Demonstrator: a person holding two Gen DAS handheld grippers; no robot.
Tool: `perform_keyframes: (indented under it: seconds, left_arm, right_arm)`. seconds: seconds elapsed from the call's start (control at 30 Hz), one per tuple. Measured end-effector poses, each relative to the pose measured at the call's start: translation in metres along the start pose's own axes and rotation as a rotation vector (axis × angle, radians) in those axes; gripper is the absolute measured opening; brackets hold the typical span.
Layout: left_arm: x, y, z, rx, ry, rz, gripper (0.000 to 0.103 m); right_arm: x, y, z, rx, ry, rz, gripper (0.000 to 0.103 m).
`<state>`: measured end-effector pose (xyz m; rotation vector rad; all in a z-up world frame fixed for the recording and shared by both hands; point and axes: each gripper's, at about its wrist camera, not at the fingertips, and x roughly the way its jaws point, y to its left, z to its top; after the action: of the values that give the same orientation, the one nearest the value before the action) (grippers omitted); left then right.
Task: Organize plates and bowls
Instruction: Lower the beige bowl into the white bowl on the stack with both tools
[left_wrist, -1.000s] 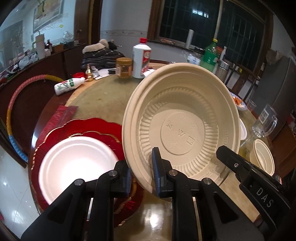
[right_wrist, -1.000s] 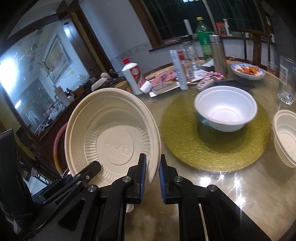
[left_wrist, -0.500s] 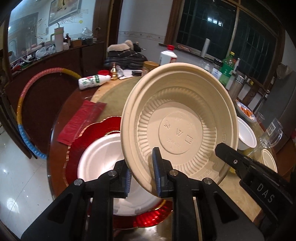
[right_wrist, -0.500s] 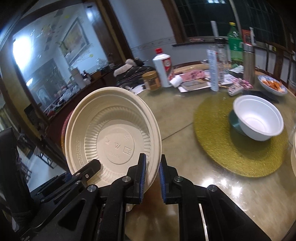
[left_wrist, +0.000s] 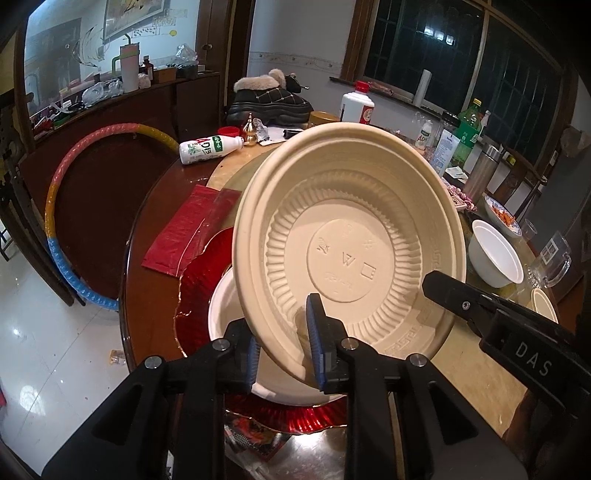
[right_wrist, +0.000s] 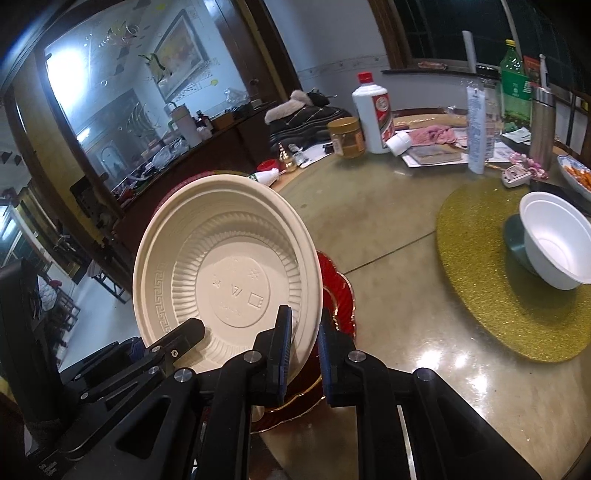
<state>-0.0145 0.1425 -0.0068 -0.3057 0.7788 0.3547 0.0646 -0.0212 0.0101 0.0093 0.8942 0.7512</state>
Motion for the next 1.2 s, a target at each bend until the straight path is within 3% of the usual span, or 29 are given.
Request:
perform_keyframes:
  seconds: [0.63,1.2]
  left_arm:
    - [0.003,0.013,-0.012,-0.012,0.03,0.066,0.021]
    - [0.006,0.023,-0.015,-0.037,0.042,0.052,0.021]
  right_arm:
    - [0.018,0.002,-0.01,0.002,0.069,0.096,0.014]
    - [0.025,0.007,-0.014,-0.025,0.086,0.104,0.016]
